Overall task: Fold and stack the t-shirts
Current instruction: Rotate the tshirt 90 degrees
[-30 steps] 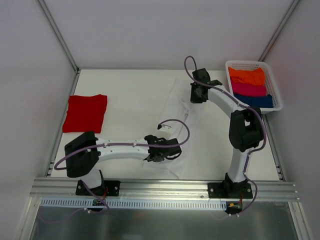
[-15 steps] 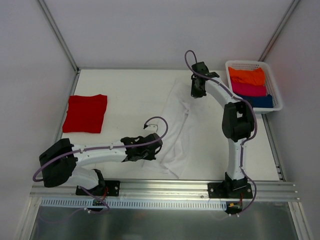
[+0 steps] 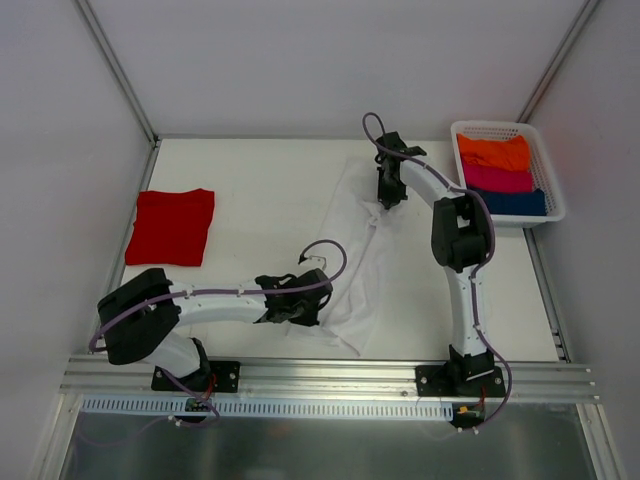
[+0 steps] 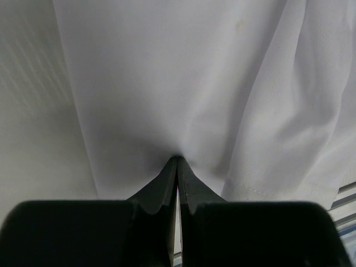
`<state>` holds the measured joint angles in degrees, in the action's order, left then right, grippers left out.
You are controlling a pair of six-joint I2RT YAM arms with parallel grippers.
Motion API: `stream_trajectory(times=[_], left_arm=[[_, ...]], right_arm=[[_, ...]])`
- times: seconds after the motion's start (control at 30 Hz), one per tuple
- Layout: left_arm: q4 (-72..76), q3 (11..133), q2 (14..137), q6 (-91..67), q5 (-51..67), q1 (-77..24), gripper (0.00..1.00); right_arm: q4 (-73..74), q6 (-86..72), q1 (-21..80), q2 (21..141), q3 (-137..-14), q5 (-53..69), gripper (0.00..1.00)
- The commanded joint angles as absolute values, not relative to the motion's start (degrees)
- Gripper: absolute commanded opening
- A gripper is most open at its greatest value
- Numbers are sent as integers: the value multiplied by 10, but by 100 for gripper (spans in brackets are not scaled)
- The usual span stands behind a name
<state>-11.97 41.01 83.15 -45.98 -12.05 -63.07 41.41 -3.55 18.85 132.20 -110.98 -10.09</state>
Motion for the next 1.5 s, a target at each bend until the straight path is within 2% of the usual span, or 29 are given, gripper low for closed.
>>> stream_trajectory(times=[0.0,0.6,0.73,0.77,0.8,0.9,0.93,0.97,1.03,1.07,1.13,1.2,1.3,1.33,1.43,1.47], left_arm=[[-92,428,853,-475,-93,-642,0],[-32,526,937,-487,-59,-657,0],[-50,522,911,-469,-108,-657,0],[-61,523,895,-465,-121,-657,0],[-83,525,885,-456,-133,-656,0],[-119,540,854,-436,-177,-657,0],[-140,546,838,-432,-186,-657,6],[-146,552,830,-425,-201,-657,16],[-153,552,797,-408,-229,-661,53],[-154,548,786,-403,-244,-661,82],[-154,549,761,-368,-292,-660,91],[-154,555,752,-346,-307,-661,97],[-156,554,737,-326,-309,-660,99],[-154,543,725,-330,-309,-659,99],[-144,520,699,-347,-302,-659,99],[-139,500,691,-352,-301,-659,99]], right_arm=[[437,-35,189,1345,-1147,-77,1],[448,-17,188,1438,-1290,47,2],[336,-5,192,1350,-1184,32,5],[310,-5,193,1322,-1122,30,8],[289,-5,194,1293,-1098,32,14],[269,20,198,1193,-1052,38,22],[276,26,199,1144,-1049,37,23],[281,32,203,1116,-1042,33,29],[295,47,216,1059,-1010,17,34],[296,53,222,1000,-996,4,39],[314,63,241,923,-965,-38,45],[371,58,250,882,-957,-46,47],[403,34,278,785,-883,-44,47],[396,26,291,756,-804,-48,47],[345,-38,342,641,-668,-40,48],[331,-60,352,614,-577,-44,48]])
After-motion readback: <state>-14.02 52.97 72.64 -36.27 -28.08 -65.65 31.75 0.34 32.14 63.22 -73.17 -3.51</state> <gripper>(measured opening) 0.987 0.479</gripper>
